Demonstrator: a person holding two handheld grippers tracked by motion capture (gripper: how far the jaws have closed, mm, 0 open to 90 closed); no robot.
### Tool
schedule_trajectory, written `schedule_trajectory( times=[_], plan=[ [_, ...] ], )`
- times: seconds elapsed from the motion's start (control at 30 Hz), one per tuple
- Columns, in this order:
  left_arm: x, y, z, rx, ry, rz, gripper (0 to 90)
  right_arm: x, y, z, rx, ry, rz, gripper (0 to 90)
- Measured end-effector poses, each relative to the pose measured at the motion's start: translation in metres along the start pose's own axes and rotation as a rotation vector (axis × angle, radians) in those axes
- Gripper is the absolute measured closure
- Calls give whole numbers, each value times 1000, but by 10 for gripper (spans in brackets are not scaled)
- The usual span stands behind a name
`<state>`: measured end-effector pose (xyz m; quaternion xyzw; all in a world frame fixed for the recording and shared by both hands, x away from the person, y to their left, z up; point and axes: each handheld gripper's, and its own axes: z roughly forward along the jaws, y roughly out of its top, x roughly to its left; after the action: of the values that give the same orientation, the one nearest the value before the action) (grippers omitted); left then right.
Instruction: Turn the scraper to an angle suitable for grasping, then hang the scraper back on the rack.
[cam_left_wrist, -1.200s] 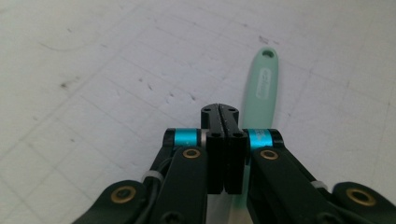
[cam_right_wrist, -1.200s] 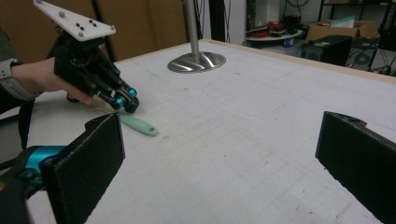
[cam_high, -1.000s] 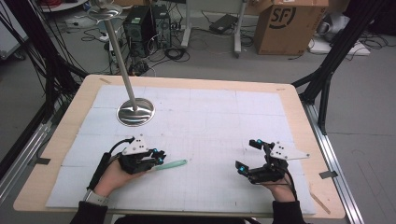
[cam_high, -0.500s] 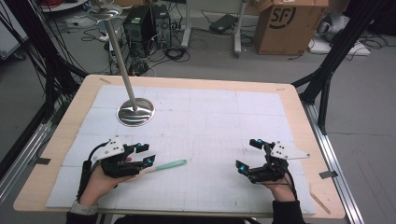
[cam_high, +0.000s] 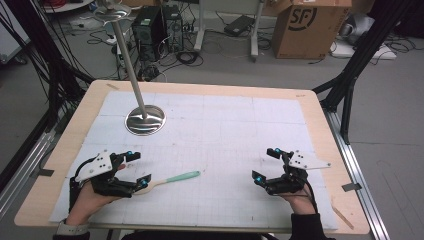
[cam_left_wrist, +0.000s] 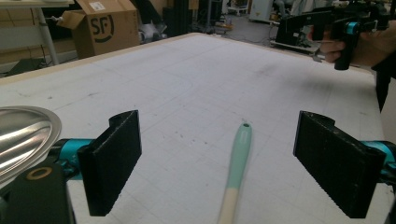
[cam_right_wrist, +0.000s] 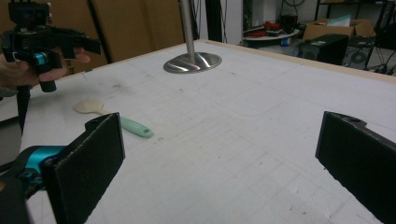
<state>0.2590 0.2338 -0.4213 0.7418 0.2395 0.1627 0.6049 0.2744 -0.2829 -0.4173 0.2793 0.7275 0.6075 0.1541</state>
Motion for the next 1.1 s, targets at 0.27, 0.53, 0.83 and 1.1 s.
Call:
schedule_trajectory(
  times=[0.27, 0.53, 0.83, 1.1],
  plan=[
    [-3, -1, 6, 85, -25, 26, 151, 3, 1, -3, -6, 11, 3, 3],
    [-6, 3, 8, 84, -46, 36, 143, 4, 0, -4, -7, 10, 2, 3],
    [-1, 12, 20, 220, -83, 58, 144, 5, 0, -4, -8, 24, -2, 3],
    [3, 20, 35, 363, -127, 90, 207, 4, 0, -5, -9, 28, 4, 3]
  ],
)
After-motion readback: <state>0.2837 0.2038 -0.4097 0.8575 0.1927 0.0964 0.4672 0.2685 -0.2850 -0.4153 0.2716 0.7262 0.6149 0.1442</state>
